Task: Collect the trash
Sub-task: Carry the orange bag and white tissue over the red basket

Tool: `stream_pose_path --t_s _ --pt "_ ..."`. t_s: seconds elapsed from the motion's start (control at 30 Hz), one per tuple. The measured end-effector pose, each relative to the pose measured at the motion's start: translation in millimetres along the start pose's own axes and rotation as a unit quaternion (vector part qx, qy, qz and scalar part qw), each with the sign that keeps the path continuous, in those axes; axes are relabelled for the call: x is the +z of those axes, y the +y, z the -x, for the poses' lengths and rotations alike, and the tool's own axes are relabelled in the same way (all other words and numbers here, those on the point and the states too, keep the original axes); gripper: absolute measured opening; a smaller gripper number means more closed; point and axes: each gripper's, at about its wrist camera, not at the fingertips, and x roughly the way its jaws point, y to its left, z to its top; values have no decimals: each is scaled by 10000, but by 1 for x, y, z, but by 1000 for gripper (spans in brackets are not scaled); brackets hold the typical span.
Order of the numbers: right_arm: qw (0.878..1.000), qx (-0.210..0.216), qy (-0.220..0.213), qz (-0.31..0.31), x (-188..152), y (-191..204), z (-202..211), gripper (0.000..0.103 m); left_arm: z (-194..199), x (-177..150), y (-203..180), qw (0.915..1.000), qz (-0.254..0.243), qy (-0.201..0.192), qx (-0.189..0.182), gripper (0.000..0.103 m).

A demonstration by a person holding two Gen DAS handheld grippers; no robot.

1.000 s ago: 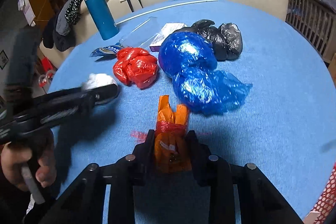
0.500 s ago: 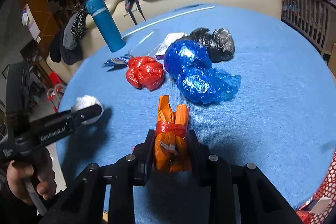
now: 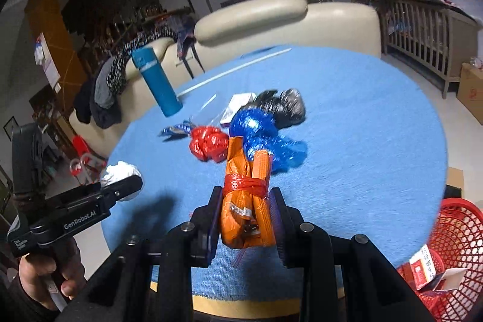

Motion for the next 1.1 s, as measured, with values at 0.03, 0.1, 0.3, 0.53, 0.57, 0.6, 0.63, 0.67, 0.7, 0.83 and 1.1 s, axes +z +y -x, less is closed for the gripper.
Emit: stream_pose_path --t_s 0.03,0.1,0.3,0.53,0.57,0.6,0.63,0.67,0.7,0.83,1.1 --pt "10000 -6 -60 -24 1 -1 5 32 4 1 -3 10000 -32 -45 -6 39" --pt "9998 -13 -158 -73 2 -5 13 32 11 3 -9 9999 -99 -127 -12 39" --pt "9985 -73 -452 -304 3 -24 39 32 30 11 -28 9988 -341 -332 -58 39" --pt "9952 -225 -674 -676 -2 -57 61 32 39 18 -57 9967 -648 -449 -185 39" --pt "9945 -251 -703 -738 -3 -63 65 32 39 19 -61 9964 -695 -446 -204 39" --pt "9939 -273 -725 -782 -4 -67 67 32 38 19 -67 9960 -745 -438 -233 39" --pt "9932 -303 -752 -838 -5 -73 70 32 38 20 -71 9957 -782 -427 -257 39" --pt "9926 -323 -772 -878 -6 -77 73 32 37 20 -76 9953 -832 -416 -277 39" --pt "9918 -356 -804 -931 -7 -82 76 32 36 19 -80 9948 -888 -404 -292 39" --pt "9888 -457 -891 -1109 -12 -101 88 32 33 18 -97 9931 -1063 -352 -351 39" --pt "9827 -693 -996 -1398 -24 -136 108 32 28 14 -132 9883 -1409 -271 -518 39"
